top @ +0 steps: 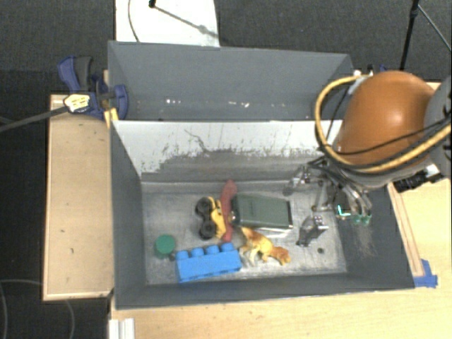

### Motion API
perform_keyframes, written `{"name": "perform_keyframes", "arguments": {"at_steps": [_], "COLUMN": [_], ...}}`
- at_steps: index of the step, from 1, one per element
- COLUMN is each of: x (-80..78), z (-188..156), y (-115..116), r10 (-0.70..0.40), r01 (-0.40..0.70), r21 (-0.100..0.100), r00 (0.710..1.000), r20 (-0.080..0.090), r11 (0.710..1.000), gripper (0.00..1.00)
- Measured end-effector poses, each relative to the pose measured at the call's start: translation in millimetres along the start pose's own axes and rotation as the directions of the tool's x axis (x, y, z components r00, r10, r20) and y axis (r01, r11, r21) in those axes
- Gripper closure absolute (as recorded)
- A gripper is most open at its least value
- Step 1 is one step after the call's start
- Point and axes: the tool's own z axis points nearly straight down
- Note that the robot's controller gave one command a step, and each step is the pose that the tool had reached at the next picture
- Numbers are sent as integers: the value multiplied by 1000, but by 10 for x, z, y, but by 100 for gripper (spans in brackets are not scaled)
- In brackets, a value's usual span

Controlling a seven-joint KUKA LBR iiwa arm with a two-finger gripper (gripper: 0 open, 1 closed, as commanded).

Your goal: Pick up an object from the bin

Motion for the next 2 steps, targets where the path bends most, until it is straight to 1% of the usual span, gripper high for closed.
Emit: {"name": "perform_keyframes", "arguments": {"at_steps": [1, 2], "x": [-14, -37], "z": [-31, 299], "y": [0, 89], "r10": [0, 114], "r01": [0, -114], "r21": [0, -1], "r00": [1000, 993], "r20": [7, 11], "r11": [1000, 994], "gripper": [0, 0]}}
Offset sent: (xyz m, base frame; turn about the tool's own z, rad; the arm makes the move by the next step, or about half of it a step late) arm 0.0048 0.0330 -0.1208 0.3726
